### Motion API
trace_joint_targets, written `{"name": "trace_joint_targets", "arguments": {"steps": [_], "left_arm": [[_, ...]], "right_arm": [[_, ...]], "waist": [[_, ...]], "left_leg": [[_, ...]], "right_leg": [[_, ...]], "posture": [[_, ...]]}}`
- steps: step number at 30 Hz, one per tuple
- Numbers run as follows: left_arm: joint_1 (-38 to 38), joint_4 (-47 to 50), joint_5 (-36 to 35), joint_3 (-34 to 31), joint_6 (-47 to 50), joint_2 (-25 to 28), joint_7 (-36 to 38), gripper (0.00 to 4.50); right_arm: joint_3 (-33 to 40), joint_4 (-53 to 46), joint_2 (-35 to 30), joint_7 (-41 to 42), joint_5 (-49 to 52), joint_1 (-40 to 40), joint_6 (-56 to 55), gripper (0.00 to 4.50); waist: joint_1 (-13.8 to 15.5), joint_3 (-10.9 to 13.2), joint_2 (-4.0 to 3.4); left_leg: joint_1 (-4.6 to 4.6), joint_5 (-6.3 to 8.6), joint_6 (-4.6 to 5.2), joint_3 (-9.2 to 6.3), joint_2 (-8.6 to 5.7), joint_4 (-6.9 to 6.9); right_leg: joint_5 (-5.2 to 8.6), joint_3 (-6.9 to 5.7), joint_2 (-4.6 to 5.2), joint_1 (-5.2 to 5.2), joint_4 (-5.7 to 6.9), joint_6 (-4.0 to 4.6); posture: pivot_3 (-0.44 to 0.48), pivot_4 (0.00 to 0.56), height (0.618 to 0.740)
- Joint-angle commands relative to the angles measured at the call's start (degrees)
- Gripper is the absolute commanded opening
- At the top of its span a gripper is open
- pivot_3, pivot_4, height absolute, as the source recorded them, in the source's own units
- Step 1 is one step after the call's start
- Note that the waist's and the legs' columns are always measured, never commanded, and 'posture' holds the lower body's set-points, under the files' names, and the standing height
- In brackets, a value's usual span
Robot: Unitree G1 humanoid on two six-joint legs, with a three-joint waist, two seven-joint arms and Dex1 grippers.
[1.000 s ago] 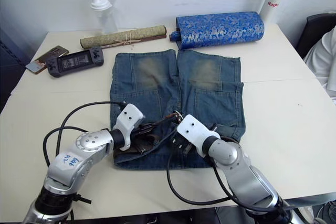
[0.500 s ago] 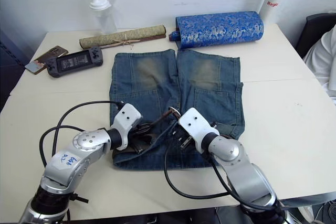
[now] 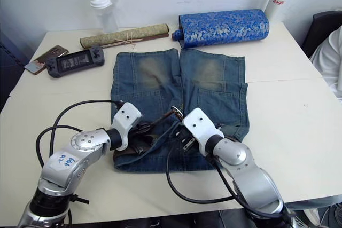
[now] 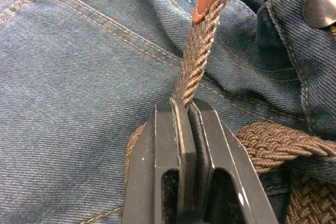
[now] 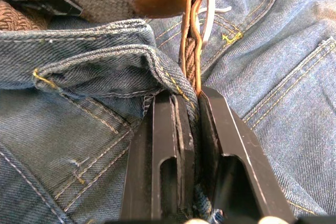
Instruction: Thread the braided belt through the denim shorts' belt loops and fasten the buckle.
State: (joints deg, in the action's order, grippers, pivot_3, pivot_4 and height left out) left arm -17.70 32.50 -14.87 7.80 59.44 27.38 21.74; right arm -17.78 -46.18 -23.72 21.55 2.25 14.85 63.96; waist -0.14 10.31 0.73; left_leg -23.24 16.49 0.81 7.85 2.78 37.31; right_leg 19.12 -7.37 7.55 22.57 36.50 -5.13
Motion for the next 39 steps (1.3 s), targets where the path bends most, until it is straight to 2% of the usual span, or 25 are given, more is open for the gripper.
{"name": "trace_joint_targets", "arguments": {"steps": [1, 10, 16, 20, 30, 35, 39], "left_arm": [[-1.22, 0.25, 0.12, 0.4, -0.31, -0.98, -0.59, 0.0], [-2.85, -2.63, 0.6, 2.7, -3.51, -4.86, -1.01, 0.0], [-1.51, -5.35, 1.26, 3.49, -9.3, -7.69, -1.08, 0.0], [0.01, -7.0, 0.99, 1.33, -14.06, -11.41, -2.65, 0.0], [2.5, -9.33, 0.39, 2.94, -18.28, -12.34, 0.45, 0.0], [2.22, -10.83, 1.0, 4.18, -19.82, -12.59, 1.04, 0.0], [1.61, -12.6, 1.5, 4.91, -21.15, -12.81, 1.56, 0.0]], "right_arm": [[-1.91, -3.0, -1.39, 0.09, 0.33, 0.33, -1.21, 0.08], [-6.17, -1.76, -5.02, 1.41, 0.12, 2.13, -2.46, 0.08], [-10.52, 0.67, -9.58, 5.09, -0.63, 5.54, -6.11, 0.08], [-11.93, 1.36, -11.68, 7.89, -0.39, 6.44, -7.73, 0.08], [-5.19, 0.69, -8.77, 6.73, 1.1, 4.67, -4.44, 0.08], [1.24, -3.46, -5.94, 7.02, 4.8, 2.86, 1.33, 2.2], [10.62, -9.3, -6.37, 10.52, 10.75, 2.75, 8.16, 3.99]], "waist": [[-0.03, 0.0, 0.0], [0.06, 0.0, 0.01], [0.02, 0.0, 0.02], [0.07, -0.01, 0.03], [0.09, -0.01, 0.04], [0.18, -0.01, 0.04], [0.32, -0.01, 0.04]], "left_leg": [[0.0, 0.0, 0.0, 0.0, 0.0, 0.0], [0.0, -0.03, 0.04, 0.01, -0.03, 0.05], [0.02, -0.06, 0.05, 0.07, 0.0, 0.06], [0.02, -0.07, 0.1, 0.07, -0.03, 0.11], [0.02, -0.08, 0.11, 0.05, 0.0, 0.18], [0.01, -0.07, 0.13, 0.05, -0.02, 0.23], [-0.01, -0.03, 0.2, 0.0, -0.04, 0.32]], "right_leg": [[0.0, 0.0, -0.01, 0.01, 0.0, 0.0], [0.0, -0.02, -0.01, -0.01, 0.03, 0.0], [0.0, -0.06, -0.02, 0.01, 0.05, 0.0], [0.0, -0.06, 0.01, -0.01, 0.06, 0.0], [0.0, -0.09, 0.01, -0.04, 0.11, -0.01], [0.0, -0.1, 0.02, -0.04, 0.15, -0.01], [-0.01, -0.07, 0.04, -0.08, 0.19, -0.01]], "posture": [[0.0, 0.15, 0.717], [0.0, 0.15, 0.717], [0.0, 0.15, 0.717], [0.0, 0.15, 0.717], [0.0, 0.15, 0.717], [0.0, 0.15, 0.717], [0.0, 0.15, 0.717]]}}
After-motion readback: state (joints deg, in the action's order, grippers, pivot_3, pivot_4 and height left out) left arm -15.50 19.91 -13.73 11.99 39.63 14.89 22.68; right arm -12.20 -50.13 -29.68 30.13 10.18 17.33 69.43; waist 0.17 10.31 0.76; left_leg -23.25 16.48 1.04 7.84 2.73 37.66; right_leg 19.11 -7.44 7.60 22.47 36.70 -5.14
